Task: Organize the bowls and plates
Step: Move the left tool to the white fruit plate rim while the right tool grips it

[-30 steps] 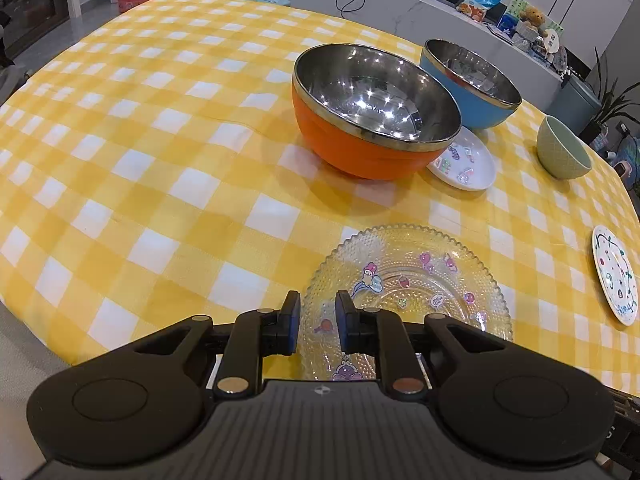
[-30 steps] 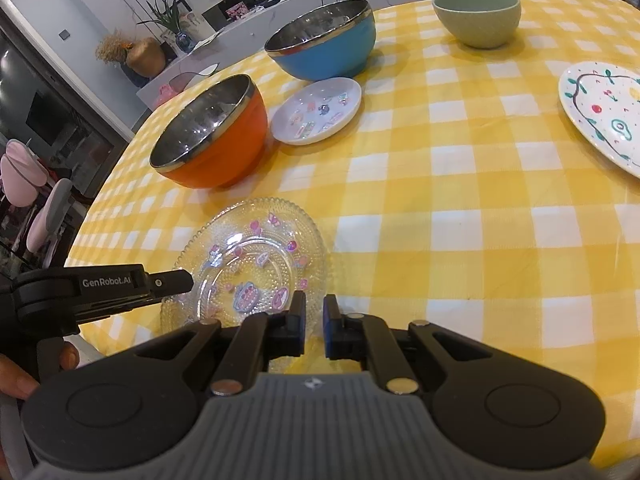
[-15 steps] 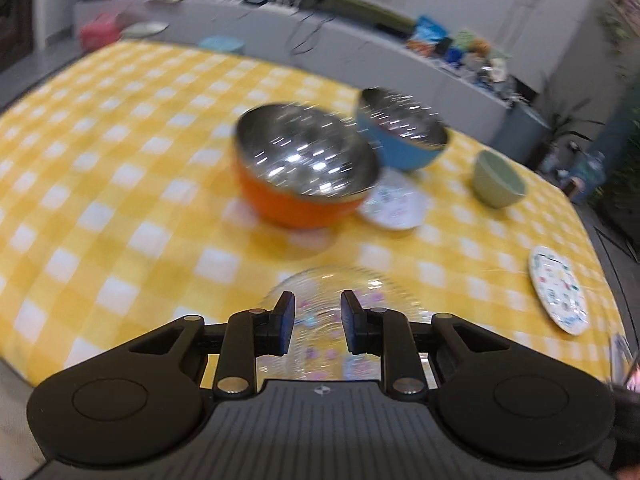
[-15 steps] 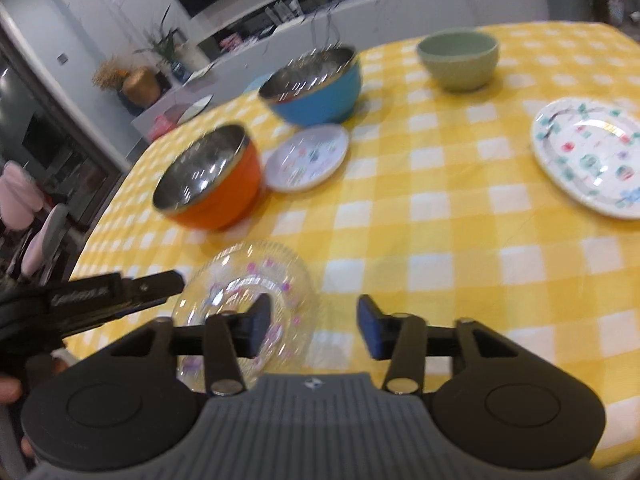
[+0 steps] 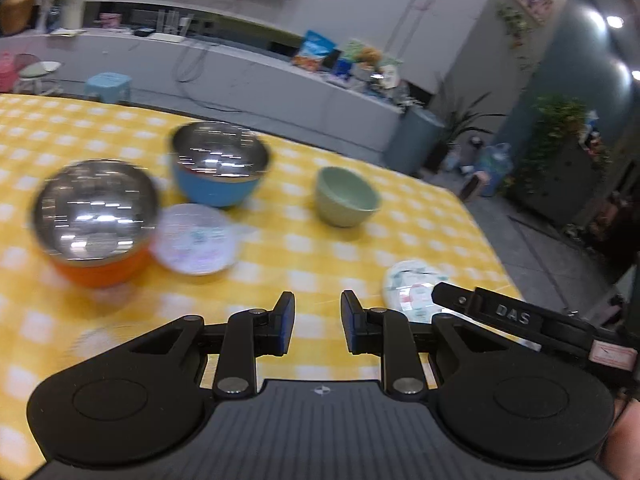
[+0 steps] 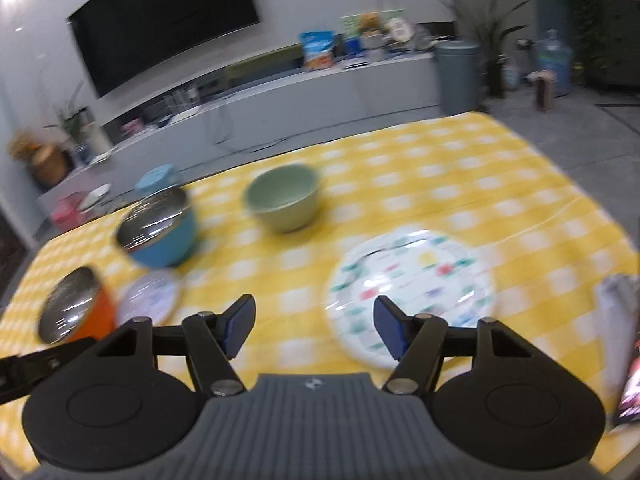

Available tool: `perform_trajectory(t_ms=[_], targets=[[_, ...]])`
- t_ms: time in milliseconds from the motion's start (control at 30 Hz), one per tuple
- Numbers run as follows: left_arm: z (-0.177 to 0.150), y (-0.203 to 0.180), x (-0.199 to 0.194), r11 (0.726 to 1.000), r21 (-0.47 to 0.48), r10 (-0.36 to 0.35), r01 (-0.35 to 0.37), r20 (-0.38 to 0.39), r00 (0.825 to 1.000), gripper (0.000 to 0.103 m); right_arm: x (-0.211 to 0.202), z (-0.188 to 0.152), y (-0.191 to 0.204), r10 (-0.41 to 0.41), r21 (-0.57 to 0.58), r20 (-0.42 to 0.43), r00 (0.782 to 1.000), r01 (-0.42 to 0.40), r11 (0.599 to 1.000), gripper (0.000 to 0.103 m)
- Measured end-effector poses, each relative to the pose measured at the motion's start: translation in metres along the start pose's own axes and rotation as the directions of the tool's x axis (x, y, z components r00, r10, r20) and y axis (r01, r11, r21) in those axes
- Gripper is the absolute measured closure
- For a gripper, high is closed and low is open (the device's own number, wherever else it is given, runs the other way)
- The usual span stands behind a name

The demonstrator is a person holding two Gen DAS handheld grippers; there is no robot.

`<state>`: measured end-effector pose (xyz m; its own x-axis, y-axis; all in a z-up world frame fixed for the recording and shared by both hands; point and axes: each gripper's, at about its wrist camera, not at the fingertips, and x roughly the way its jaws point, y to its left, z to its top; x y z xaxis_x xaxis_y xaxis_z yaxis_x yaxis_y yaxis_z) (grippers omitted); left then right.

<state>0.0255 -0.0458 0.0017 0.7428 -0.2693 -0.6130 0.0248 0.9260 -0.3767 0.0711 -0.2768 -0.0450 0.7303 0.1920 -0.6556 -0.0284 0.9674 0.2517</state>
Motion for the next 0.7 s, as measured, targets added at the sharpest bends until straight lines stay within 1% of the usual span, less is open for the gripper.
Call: perform_trajectory(t_ms=[67,100,133,200,233,267,300,400,500,567,633,700], targets=[[-0.001,-0.011,0.012,0.999,0.012,-0.035,0.035,0.006,0.999,0.065,0.006,0.006,-0.019,-0.042,0.035,0.001,0.999,0.042,0.998,0.039],[-0.002,-0.017,0.019,0.999,0.029,-0.043,0.042,0.013,0.999,0.063,0.008,0.007,-0.029,-0.054,0.065,-0.004,0.999,0.054,0.996,0.044],[-0.004,-0.023,0.025,0.998,0.048,-0.043,0.042,0.014,0.999,0.063,0.011,0.007,-0.038,-0.059,0.105,-0.014,0.998,0.060,0.993,0.047],[-0.006,-0.033,0.041,0.997,0.070,-0.038,0.039,-0.003,0.999,0.063,0.019,0.006,-0.050,-0.064,0.155,-0.030,0.998,0.068,0.986,0.048],[-0.007,-0.037,0.048,0.996,0.070,-0.045,0.046,-0.007,0.999,0.063,0.021,0.005,-0.053,-0.069,0.163,-0.033,0.997,0.074,0.984,0.052],[-0.009,-0.040,0.056,0.996,0.076,-0.055,0.056,-0.014,0.998,0.063,0.025,0.006,-0.057,-0.080,0.165,-0.036,0.996,0.085,0.983,0.054],[-0.009,-0.042,0.062,0.995,0.085,-0.058,0.060,-0.023,0.998,0.063,0.028,0.007,-0.058,-0.092,0.159,-0.039,0.995,0.097,0.982,0.054],[-0.014,-0.049,0.077,0.993,0.111,-0.035,0.038,-0.032,0.999,0.063,0.028,0.006,-0.066,-0.114,0.157,-0.029,0.993,0.117,0.981,0.055],[-0.017,-0.051,0.091,0.993,0.112,-0.040,0.046,-0.055,0.998,0.063,0.029,0.005,-0.076,-0.135,0.170,-0.024,0.991,0.137,0.976,0.056],[-0.018,-0.051,0.102,0.993,0.093,-0.066,0.074,-0.081,0.994,0.063,0.031,0.004,-0.082,-0.151,0.175,-0.027,0.988,0.154,0.973,0.058],[-0.020,-0.053,0.110,0.992,0.095,-0.081,0.089,-0.081,0.993,0.063,0.032,0.004,-0.086,-0.150,0.193,-0.031,0.988,0.153,0.969,0.064],[-0.022,-0.055,0.117,0.990,0.103,-0.089,0.097,-0.079,0.993,0.063,0.032,0.004,-0.090,-0.159,0.212,-0.025,0.987,0.160,0.964,0.066]])
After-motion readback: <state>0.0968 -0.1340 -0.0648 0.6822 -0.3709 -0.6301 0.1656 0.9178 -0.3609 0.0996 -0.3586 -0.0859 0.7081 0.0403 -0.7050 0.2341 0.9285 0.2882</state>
